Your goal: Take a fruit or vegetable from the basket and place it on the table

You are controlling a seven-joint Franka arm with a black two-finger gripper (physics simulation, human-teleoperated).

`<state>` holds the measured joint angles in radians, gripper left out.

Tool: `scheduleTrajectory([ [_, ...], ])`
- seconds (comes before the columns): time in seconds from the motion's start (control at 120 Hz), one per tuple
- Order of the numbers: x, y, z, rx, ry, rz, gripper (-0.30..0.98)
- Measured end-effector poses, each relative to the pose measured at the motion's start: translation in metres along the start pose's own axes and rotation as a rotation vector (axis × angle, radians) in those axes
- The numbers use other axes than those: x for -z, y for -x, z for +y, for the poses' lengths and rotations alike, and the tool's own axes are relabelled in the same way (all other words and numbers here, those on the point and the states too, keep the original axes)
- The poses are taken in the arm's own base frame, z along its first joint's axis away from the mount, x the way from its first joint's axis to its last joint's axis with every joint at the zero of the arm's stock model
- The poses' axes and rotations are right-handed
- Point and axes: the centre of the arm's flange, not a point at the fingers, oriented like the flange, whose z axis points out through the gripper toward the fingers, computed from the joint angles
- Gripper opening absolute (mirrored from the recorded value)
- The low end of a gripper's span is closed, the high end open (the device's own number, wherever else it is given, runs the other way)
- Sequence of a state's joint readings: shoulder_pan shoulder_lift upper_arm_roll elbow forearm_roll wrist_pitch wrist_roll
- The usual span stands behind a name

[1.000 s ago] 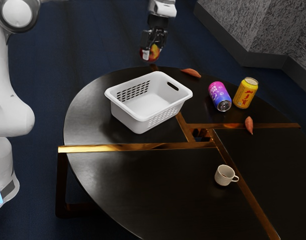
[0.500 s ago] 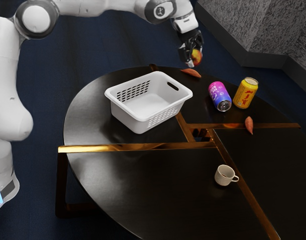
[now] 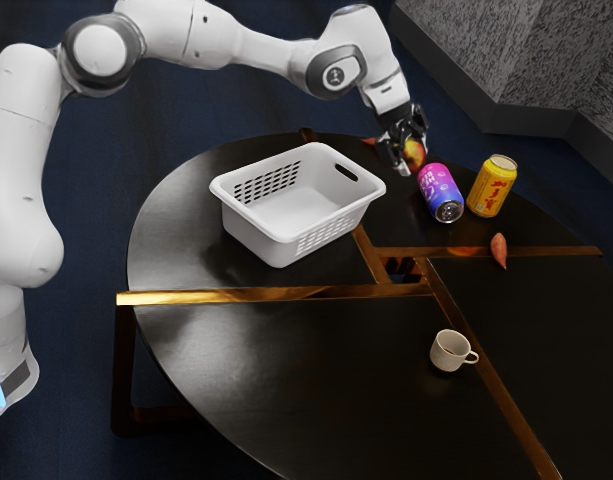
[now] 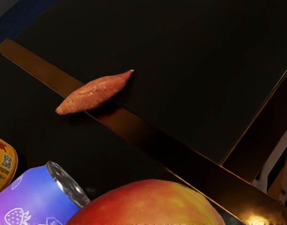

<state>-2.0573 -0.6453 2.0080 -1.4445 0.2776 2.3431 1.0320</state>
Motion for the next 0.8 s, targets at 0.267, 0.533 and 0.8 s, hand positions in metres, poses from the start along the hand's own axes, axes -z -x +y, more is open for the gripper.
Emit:
scheduleTrajectory([
  [0.267, -0.028, -0.009, 0.011, -0.035, 0.026, 0.006, 0.53],
  [0.533, -0.024, -0.024, 0.014, -0.097, 0.003, 0.01, 0.64],
  [0.8, 0.209, -0.026, 0.079, 0.252, 0.055, -0.526, 0.66],
])
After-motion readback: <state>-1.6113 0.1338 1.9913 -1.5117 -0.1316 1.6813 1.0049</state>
